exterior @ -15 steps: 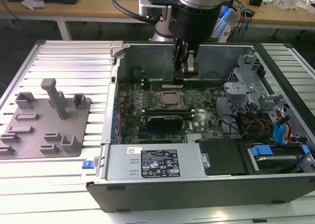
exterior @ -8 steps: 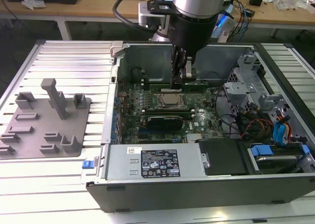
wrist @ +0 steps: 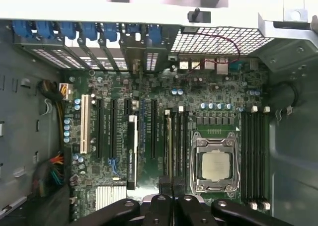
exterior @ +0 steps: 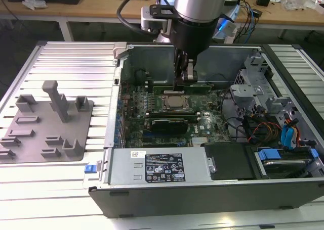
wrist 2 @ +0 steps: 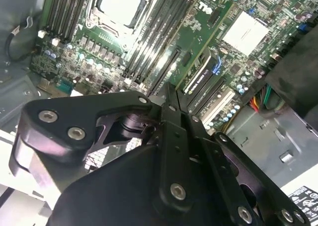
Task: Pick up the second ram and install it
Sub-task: 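Pick up the second ram and move it above second insertion slot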
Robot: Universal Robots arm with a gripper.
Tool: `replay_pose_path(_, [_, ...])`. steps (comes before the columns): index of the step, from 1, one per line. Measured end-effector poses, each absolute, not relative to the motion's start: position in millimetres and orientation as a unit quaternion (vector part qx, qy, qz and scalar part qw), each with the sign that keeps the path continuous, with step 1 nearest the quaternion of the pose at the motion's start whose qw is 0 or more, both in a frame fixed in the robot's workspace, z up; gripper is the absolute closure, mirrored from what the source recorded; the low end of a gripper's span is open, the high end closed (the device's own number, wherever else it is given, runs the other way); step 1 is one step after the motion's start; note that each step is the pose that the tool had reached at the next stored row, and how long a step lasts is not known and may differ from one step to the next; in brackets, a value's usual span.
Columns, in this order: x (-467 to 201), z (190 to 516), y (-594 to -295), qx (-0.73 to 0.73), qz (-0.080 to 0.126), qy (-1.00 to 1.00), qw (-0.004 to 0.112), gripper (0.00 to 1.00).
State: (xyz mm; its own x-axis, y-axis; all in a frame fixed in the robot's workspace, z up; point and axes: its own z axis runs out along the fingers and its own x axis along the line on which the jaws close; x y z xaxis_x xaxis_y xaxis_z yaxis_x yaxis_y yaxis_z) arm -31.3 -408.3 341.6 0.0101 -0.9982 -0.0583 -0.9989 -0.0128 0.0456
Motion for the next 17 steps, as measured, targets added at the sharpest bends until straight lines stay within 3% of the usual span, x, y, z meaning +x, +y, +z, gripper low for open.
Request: replay_pose_path(17, [-31.7,337.5,-403.2,-0.711,0.037,0.703,0.004,0.91])
